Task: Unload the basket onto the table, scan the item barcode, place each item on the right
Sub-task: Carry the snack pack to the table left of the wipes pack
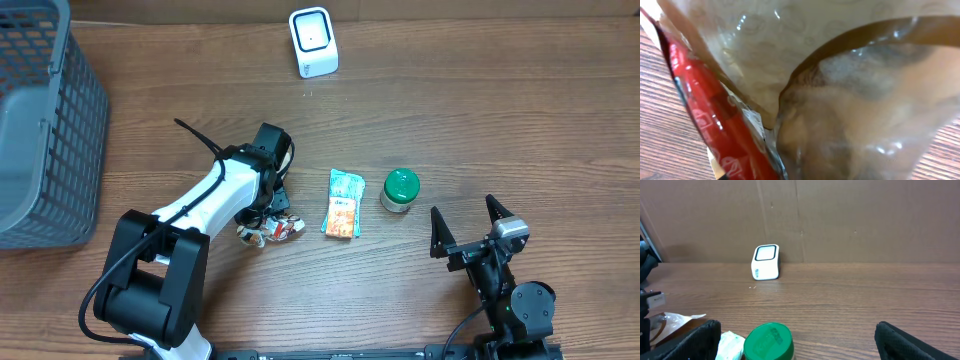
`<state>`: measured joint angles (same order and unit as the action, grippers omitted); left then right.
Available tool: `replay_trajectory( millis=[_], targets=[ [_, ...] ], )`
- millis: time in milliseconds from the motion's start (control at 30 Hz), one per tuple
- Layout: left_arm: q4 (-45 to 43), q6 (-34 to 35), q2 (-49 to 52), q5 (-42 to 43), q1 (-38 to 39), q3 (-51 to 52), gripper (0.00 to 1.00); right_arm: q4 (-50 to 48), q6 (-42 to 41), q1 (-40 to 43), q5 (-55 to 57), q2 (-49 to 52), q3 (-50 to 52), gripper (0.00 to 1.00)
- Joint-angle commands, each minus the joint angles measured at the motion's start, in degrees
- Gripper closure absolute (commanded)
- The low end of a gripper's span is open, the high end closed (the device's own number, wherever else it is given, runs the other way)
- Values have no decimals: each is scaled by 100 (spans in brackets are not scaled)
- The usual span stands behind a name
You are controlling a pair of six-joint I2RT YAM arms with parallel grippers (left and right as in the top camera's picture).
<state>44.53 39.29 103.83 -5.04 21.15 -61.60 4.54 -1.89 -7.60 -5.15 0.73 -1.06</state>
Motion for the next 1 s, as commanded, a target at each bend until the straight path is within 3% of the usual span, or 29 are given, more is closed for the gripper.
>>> replay_trajectory(
  millis=[0, 100, 167, 300, 400, 667, 967],
  targets=[
    [17, 103, 52, -26, 4, 199, 65, -22, -28, 0, -7, -57, 61, 0],
    [26, 98, 52, 9, 4, 199, 60, -22, -28, 0, -7, -57, 61, 0],
    [66, 98, 52, 17, 4, 199, 51, -22, -28, 0, -7, -57, 61, 0],
    [118, -31, 52, 17, 4, 199, 26, -20, -28, 0, -7, -57, 61, 0],
    [122, -144, 52, 15, 4, 199, 0, -22, -28, 0, -7, -57, 61, 0],
    [245, -708, 50, 11, -13, 61, 0, -22, -28, 0, -7, -57, 61, 0],
    [1283, -890, 50, -22, -24, -859, 0, -22, -28, 0, -7, -57, 61, 0]
  ],
)
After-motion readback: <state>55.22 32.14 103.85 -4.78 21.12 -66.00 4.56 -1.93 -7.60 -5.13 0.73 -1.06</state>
